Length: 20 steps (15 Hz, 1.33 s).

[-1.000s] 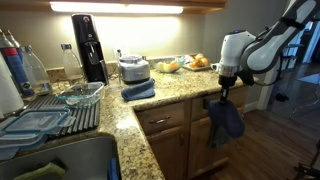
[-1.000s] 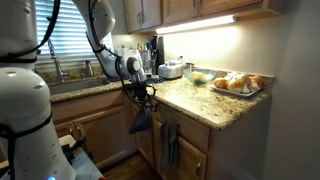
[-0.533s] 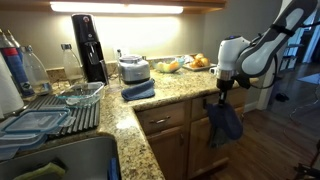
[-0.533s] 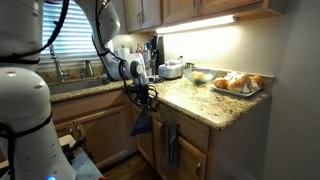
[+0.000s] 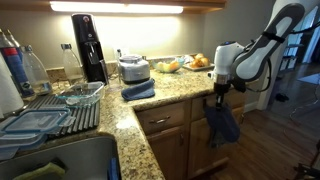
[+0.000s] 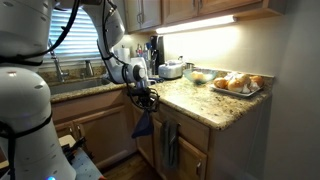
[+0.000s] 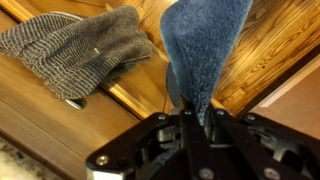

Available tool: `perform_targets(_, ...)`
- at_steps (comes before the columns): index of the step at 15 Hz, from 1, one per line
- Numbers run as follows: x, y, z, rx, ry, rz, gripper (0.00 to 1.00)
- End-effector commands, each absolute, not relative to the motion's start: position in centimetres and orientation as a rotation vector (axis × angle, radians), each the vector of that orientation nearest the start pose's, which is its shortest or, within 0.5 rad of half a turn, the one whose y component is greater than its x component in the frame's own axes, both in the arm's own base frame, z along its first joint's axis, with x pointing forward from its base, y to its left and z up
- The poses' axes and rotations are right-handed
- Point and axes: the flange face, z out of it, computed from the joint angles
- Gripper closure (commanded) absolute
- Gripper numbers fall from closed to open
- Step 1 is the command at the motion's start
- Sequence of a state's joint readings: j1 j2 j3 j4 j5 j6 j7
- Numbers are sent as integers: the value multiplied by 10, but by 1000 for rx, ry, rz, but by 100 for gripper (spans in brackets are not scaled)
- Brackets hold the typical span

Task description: Put the towel on the counter on the hook hanging on the top drawer

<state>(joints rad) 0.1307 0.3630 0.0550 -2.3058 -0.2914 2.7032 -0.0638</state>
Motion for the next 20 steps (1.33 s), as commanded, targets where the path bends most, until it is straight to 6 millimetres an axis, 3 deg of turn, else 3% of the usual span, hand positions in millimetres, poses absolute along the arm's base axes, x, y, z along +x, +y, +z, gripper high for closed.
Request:
perform_targets(1, 523, 109, 183, -3151, -808, -88, 95)
perform_targets(10, 523, 109, 153, -3133, -798, -2, 96)
perform_targets(20, 517, 106, 137, -3122, -803, 36, 95)
